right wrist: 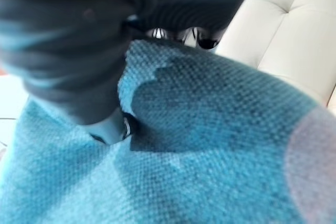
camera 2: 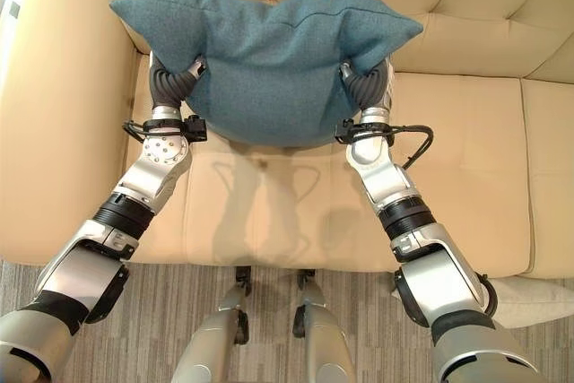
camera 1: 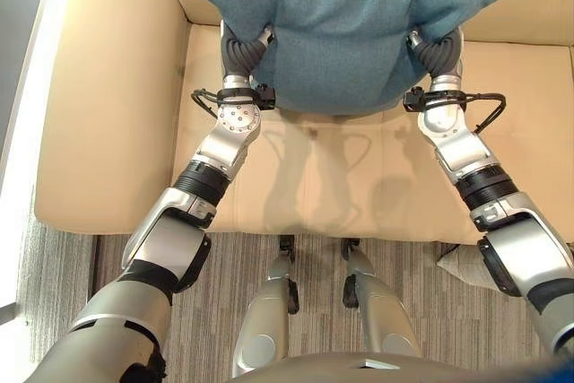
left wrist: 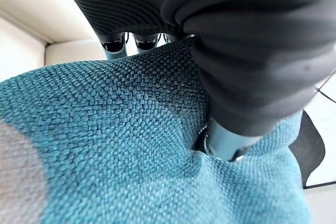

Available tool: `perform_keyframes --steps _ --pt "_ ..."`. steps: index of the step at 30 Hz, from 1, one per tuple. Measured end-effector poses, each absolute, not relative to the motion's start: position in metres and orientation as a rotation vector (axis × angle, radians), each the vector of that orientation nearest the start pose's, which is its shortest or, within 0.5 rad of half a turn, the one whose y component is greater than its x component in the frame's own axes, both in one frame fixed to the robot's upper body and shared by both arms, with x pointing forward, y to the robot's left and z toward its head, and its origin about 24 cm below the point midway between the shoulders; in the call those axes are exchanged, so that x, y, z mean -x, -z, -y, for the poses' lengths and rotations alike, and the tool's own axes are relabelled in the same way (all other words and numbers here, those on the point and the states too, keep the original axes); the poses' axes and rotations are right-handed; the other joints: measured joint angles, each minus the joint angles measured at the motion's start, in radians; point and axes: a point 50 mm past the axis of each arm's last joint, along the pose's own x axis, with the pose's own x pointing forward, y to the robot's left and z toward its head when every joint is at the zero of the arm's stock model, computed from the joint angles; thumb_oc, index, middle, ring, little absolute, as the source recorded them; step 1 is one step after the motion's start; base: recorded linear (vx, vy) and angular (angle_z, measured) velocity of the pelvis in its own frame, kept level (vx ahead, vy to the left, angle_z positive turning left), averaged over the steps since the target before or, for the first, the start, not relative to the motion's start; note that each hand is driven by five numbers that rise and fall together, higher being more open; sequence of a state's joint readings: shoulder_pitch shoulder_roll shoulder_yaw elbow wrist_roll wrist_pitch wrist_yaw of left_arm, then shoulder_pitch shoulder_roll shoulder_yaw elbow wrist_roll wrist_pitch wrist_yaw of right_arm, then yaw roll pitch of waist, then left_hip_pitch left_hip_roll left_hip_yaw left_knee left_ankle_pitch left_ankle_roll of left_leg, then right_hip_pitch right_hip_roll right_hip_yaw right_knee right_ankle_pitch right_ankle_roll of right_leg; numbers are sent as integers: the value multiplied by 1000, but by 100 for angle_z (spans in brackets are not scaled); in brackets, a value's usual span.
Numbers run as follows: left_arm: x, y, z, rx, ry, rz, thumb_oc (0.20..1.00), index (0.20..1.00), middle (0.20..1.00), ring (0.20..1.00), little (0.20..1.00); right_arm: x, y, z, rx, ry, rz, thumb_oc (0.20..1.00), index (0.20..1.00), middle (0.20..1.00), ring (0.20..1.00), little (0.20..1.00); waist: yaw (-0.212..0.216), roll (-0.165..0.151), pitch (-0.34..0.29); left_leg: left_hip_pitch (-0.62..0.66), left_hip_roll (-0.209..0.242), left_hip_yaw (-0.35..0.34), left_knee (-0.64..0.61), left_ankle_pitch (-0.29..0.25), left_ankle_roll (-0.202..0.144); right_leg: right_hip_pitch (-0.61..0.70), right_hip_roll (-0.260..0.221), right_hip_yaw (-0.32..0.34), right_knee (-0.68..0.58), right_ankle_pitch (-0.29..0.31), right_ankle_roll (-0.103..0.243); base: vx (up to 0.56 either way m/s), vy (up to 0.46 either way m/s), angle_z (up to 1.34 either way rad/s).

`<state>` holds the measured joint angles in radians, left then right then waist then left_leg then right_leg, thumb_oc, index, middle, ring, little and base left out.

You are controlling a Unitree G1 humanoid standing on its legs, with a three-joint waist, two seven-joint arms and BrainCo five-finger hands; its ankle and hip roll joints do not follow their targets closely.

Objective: Pick up all the scattered cushions and arrange them neatly on the sofa.

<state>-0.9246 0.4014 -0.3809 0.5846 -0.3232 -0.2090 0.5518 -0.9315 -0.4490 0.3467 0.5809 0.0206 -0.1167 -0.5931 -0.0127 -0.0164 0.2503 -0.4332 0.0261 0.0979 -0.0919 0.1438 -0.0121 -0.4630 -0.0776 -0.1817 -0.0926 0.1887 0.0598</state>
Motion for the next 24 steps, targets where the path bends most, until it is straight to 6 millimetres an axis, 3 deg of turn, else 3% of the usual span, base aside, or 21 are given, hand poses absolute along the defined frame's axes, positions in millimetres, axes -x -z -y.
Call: perform_keyframes --steps 1,2,3,4,5,6,9,13,19,21,24 --pt "-384 -215 -145 -143 -227 511 241 241 241 241 241 -384 -229 162 470 350 583 200 200 200 200 200 0 0 0 -6 -1 0 0 1 0 -6 -2 0 0 0 0 0 0 0" --pt "-384 -215 -145 -143 -228 510 576 576 576 576 576 -384 -230 162 469 350 585 200 200 200 200 200 0 0 0 -7 -1 0 0 1 0 -7 -2 0 0 0 0 -33 -16 0" --pt "-384 -216 -146 -147 -231 511 912 912 912 912 912 -385 -230 164 476 354 584 275 275 275 275 275 0 0 0 -8 0 0 0 1 0 -8 0 0 0 0 0 0 0 0" --pt "-386 -216 -148 -153 -237 509 1000 1000 1000 1000 1000 -386 -231 165 486 360 580 693 693 693 693 693 0 0 0 -9 -1 0 0 1 0 -9 2 0 0 0 0 0 0 0" --pt "-387 -218 -148 -158 -241 510 1000 1000 1000 1000 1000 -388 -234 167 500 366 580 818 818 818 818 818 -1 0 0 -13 -1 0 0 1 0 -12 2 0 0 0 0 0 0 0" --pt "-389 -222 -148 -164 -246 515 1000 1000 1000 1000 1000 -389 -239 170 526 375 587 1000 1000 1000 1000 1000 0 0 0 -19 -2 -1 0 3 0 -17 1 0 0 0 0 -25 -17 5" --pt "-395 -239 -148 -197 -263 539 1000 1000 1000 1000 1000 -394 -259 176 595 408 612 1000 1000 1000 1000 1000 -4 0 0 -29 -1 -8 0 6 -1 -24 1 -6 0 1 -1 -1 -13 6" --pt "-402 -257 -170 -275 -332 536 1000 1000 1000 1000 1000 -399 -276 175 646 424 620 1000 1000 1000 1000 1000 -19 0 0 -30 2 -12 0 6 -1 -23 0 -17 0 1 -1 -1 -1 1" --pt "-406 -265 -192 -324 -390 511 1000 1000 1000 1000 1000 -405 -288 183 755 431 576 1000 1000 1000 1000 1000 -23 0 0 -22 6 -15 0 6 -1 -13 3 -23 0 8 -10 0 0 0" --pt "-405 -270 -207 -348 -426 508 1000 1000 1000 1000 1000 -406 -290 193 784 445 558 1000 1000 1000 1000 1000 -20 0 0 -20 6 -17 1 8 -4 -10 3 -23 0 9 -12 11 18 2" --pt "-396 -284 -243 -403 -512 522 1000 1000 1000 1000 1000 -402 -291 227 814 527 495 1000 1000 1000 1000 1000 -16 -1 -1 -14 6 -20 2 13 -6 -3 4 -23 0 10 -13 28 22 3"
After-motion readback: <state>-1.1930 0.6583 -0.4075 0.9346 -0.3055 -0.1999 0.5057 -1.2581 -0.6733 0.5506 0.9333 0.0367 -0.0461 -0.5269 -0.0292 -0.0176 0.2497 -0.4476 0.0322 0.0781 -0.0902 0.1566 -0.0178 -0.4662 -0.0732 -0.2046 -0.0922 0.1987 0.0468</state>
